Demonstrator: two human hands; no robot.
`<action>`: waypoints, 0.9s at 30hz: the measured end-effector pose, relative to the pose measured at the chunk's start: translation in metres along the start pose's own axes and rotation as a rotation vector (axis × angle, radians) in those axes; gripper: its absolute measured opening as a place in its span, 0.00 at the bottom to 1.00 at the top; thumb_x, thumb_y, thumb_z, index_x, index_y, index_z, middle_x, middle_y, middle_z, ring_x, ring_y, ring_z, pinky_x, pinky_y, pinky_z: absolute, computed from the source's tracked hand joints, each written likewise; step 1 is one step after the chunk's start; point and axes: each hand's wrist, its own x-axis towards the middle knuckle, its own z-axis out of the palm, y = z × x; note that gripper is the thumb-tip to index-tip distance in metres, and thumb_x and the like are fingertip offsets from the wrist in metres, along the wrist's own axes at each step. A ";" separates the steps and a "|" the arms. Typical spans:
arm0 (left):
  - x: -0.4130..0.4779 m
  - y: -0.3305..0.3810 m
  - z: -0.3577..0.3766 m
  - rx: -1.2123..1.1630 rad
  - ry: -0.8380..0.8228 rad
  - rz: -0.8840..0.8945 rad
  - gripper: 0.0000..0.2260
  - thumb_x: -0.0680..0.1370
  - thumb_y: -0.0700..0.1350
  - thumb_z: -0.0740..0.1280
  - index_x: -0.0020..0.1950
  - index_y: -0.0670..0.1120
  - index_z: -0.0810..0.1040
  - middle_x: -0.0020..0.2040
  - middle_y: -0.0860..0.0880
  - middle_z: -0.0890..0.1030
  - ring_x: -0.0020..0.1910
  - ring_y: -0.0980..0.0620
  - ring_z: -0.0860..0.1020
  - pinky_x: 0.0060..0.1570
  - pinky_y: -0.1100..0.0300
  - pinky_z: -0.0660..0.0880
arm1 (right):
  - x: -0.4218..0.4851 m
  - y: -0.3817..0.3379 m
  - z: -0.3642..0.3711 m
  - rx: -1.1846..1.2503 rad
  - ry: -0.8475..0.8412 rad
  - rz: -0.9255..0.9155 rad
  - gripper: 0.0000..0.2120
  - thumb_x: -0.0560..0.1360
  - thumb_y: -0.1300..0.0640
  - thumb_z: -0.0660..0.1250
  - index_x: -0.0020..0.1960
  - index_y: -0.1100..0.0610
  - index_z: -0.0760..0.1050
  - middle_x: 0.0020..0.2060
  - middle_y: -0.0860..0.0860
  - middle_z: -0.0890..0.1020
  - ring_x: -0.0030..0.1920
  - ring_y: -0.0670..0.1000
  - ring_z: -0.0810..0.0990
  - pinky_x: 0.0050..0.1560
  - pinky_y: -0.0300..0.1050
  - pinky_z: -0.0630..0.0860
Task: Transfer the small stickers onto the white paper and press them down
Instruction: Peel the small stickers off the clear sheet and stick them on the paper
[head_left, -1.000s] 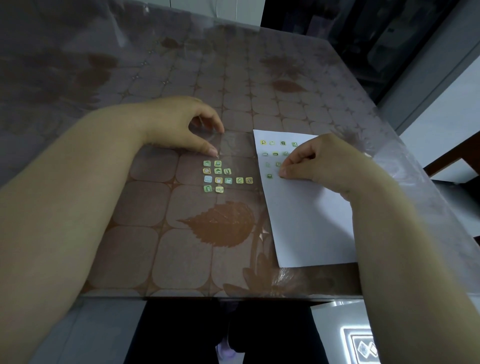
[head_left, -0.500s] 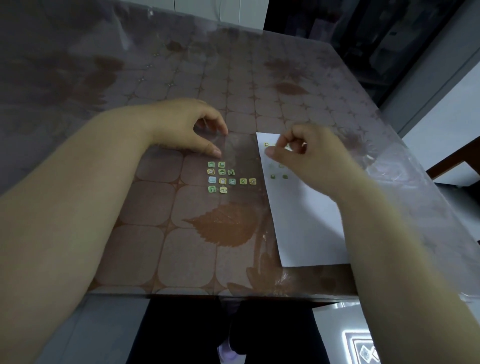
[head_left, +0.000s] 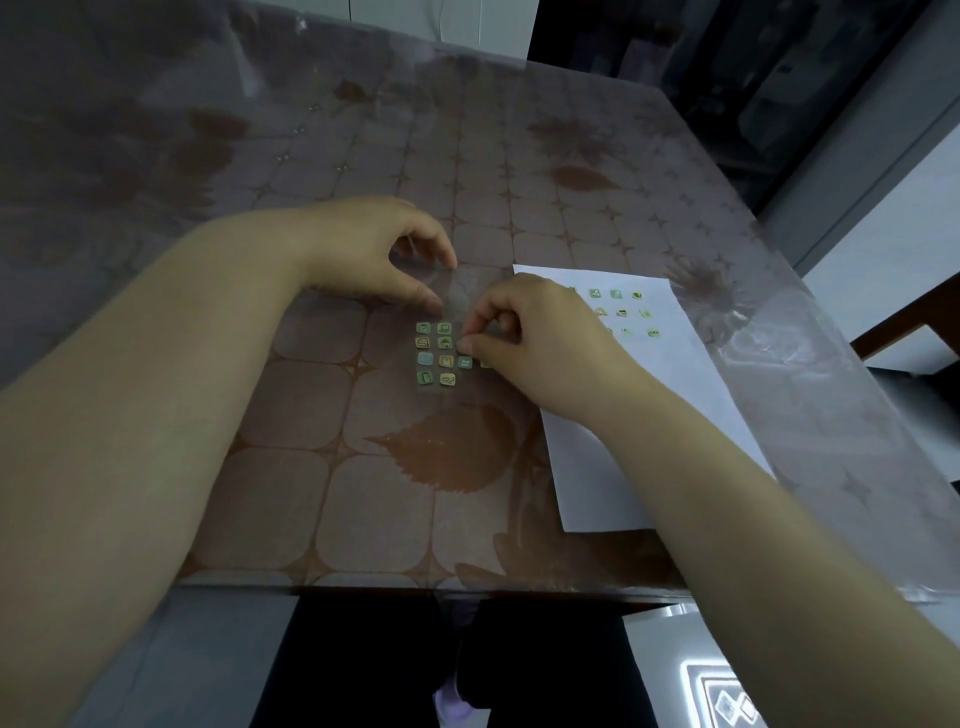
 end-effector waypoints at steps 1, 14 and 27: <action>0.000 0.000 0.000 -0.002 0.001 -0.004 0.18 0.67 0.49 0.73 0.56 0.49 0.77 0.50 0.52 0.74 0.49 0.55 0.72 0.50 0.65 0.65 | 0.000 0.000 -0.001 0.000 -0.005 -0.003 0.03 0.72 0.54 0.68 0.43 0.54 0.79 0.30 0.43 0.68 0.31 0.41 0.67 0.31 0.33 0.62; 0.001 -0.002 0.000 -0.008 -0.001 -0.023 0.18 0.64 0.53 0.74 0.53 0.54 0.77 0.52 0.53 0.75 0.51 0.55 0.73 0.53 0.63 0.66 | -0.028 0.057 -0.070 0.100 -0.114 0.335 0.04 0.70 0.54 0.70 0.37 0.50 0.81 0.41 0.53 0.83 0.40 0.49 0.75 0.42 0.42 0.69; 0.001 0.000 -0.001 -0.036 -0.008 -0.034 0.19 0.64 0.52 0.74 0.53 0.53 0.77 0.51 0.53 0.75 0.51 0.55 0.74 0.53 0.64 0.65 | -0.025 0.058 -0.053 0.163 -0.036 0.339 0.04 0.71 0.56 0.70 0.41 0.56 0.82 0.40 0.54 0.81 0.37 0.45 0.72 0.30 0.27 0.65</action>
